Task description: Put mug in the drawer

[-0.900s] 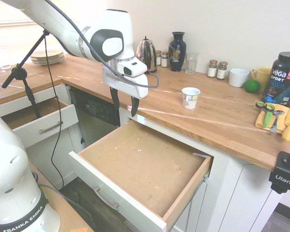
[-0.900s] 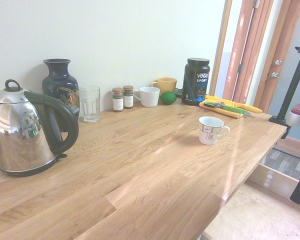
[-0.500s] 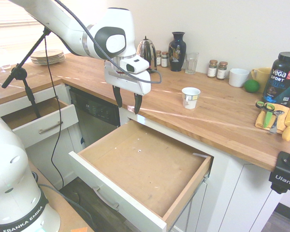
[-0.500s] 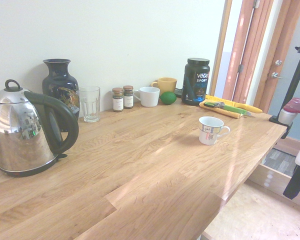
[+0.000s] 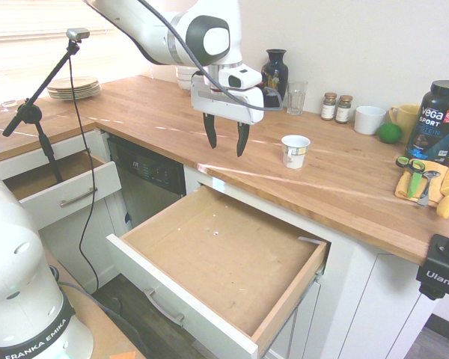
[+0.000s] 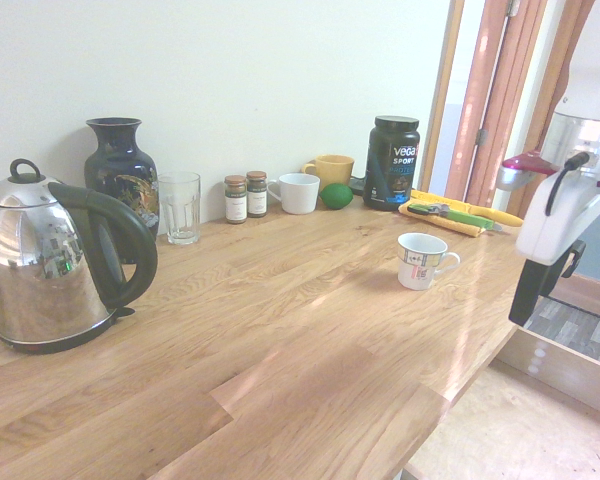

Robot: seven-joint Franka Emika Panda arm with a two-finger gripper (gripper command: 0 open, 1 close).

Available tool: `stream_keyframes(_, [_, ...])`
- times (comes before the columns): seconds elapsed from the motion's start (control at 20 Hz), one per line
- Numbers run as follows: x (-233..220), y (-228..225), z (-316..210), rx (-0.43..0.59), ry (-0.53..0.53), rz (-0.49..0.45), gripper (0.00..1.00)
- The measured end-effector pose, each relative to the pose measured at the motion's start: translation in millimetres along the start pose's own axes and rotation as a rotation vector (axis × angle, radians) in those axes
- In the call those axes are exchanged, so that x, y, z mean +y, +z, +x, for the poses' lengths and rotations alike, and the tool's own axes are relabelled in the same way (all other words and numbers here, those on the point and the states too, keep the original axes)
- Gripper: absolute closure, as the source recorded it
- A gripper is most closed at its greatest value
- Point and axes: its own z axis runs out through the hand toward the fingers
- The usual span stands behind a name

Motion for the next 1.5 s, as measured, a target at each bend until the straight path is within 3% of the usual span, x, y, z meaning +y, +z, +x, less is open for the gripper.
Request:
stream_keyframes(0.75, [-57.0, -25.7, 115.1, 0.002, 0.064, 0.015, 0.0])
stream_keyframes(1.5, [-93.2, 34.2, 160.3, -0.041, 0.08, -0.033, 0.0])
